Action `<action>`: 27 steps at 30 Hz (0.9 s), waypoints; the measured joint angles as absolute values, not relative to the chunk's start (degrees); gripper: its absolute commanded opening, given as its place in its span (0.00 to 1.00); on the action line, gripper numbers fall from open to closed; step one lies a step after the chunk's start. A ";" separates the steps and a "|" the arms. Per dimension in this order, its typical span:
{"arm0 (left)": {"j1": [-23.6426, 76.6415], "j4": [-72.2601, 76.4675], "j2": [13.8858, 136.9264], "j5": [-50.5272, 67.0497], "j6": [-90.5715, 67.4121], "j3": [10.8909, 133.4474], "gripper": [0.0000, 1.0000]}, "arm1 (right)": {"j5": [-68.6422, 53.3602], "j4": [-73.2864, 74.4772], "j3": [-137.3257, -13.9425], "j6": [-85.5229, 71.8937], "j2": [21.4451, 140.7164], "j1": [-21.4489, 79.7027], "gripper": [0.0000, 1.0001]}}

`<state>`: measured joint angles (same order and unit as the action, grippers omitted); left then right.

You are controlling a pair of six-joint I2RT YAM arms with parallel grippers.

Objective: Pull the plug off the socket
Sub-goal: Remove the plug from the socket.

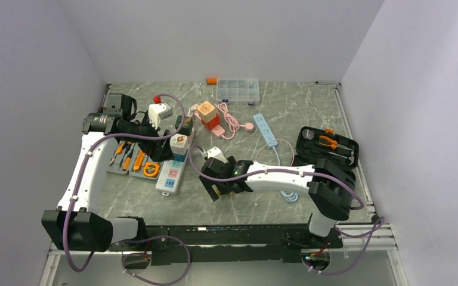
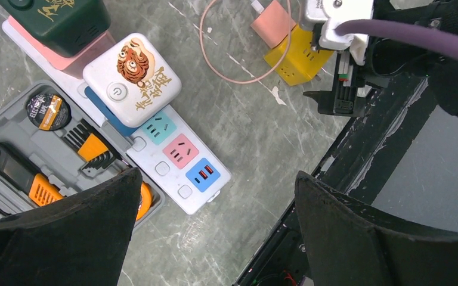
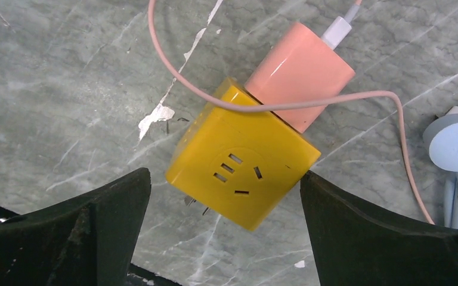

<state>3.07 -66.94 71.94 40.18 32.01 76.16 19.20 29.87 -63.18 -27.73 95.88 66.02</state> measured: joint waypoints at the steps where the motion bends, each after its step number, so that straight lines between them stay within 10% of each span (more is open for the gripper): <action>1: 3.07 -66.94 71.94 40.16 32.10 76.16 0.99 | 19.25 29.82 -63.20 -27.57 96.27 65.89 0.96; 8: 3.07 -66.92 71.94 39.92 32.32 76.16 0.99 | 19.14 27.53 -65.54 -26.89 101.08 63.99 0.89; 27: 3.18 -65.91 71.99 42.11 34.57 72.93 0.99 | 15.90 18.11 -48.21 -22.90 87.92 63.24 0.10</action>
